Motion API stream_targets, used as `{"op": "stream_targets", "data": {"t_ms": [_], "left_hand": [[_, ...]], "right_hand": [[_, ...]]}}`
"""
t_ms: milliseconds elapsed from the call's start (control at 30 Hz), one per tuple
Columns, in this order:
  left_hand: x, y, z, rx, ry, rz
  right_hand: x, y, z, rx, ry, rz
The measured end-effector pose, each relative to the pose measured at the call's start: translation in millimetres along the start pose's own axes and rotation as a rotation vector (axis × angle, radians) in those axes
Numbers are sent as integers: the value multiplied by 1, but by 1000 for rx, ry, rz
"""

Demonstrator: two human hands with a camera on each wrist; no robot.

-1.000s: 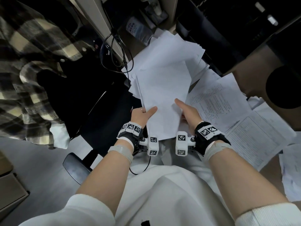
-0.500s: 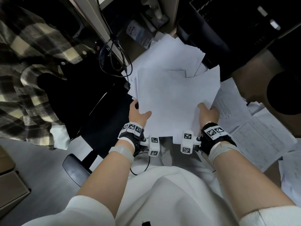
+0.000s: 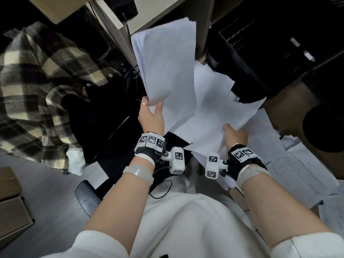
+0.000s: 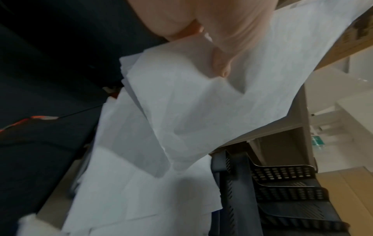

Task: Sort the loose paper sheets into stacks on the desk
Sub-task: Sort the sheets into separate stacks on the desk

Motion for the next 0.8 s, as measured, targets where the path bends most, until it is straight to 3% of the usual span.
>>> {"op": "stream_targets", "data": {"t_ms": [267, 433, 533, 633, 800], "left_hand": [[8, 2, 10, -31, 58, 27], [11, 1, 18, -8, 91, 17], [9, 3, 23, -6, 106, 21], [9, 4, 26, -10, 99, 29], [14, 4, 27, -1, 103, 32]], "right_hand": [[-32, -19, -6, 90, -220, 126], [-45, -47, -2, 164, -205, 275], [-48, -54, 2, 186, -234, 248], [-51, -41, 10, 134, -230, 173], [-53, -17, 31, -2, -104, 7]]}}
Point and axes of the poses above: each hand's wrist, its own z-axis towards the middle knuckle, its own x-axis out of the back of the hand, y = z × x, the point moved 1 cm from there along z, towards the middle knuckle, and after that the axes turned 8 degrees about -y, right-handed, at the moved point
